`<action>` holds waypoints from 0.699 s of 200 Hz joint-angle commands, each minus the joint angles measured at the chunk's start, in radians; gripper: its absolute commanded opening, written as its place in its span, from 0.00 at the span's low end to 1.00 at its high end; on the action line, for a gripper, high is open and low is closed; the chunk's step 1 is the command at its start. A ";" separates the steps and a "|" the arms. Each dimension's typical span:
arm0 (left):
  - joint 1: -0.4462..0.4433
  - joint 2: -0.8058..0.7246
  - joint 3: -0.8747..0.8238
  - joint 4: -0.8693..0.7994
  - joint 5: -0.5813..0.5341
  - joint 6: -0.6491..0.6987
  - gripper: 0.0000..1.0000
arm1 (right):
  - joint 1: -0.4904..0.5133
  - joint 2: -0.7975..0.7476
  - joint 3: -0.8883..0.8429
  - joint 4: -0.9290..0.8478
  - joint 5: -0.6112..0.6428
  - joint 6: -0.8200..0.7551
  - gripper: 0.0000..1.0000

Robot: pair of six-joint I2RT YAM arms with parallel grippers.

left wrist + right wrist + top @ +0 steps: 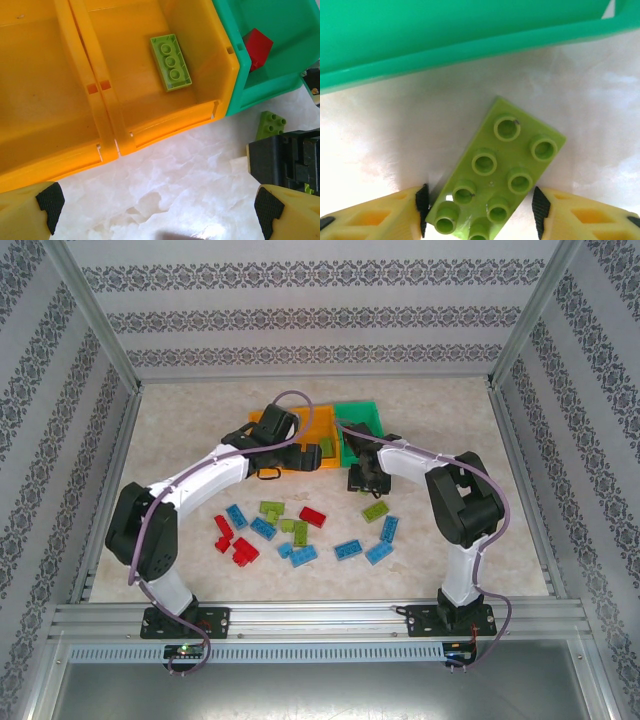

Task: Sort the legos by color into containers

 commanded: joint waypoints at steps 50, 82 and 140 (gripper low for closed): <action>0.009 -0.075 -0.115 0.053 0.006 -0.010 1.00 | -0.007 -0.039 -0.078 0.008 0.002 -0.075 0.55; 0.009 -0.082 -0.142 0.063 0.013 -0.029 1.00 | -0.013 -0.038 -0.044 0.013 -0.030 -0.052 0.69; 0.009 -0.112 -0.180 0.061 -0.011 -0.041 1.00 | -0.031 0.018 -0.024 0.000 0.009 -0.027 0.67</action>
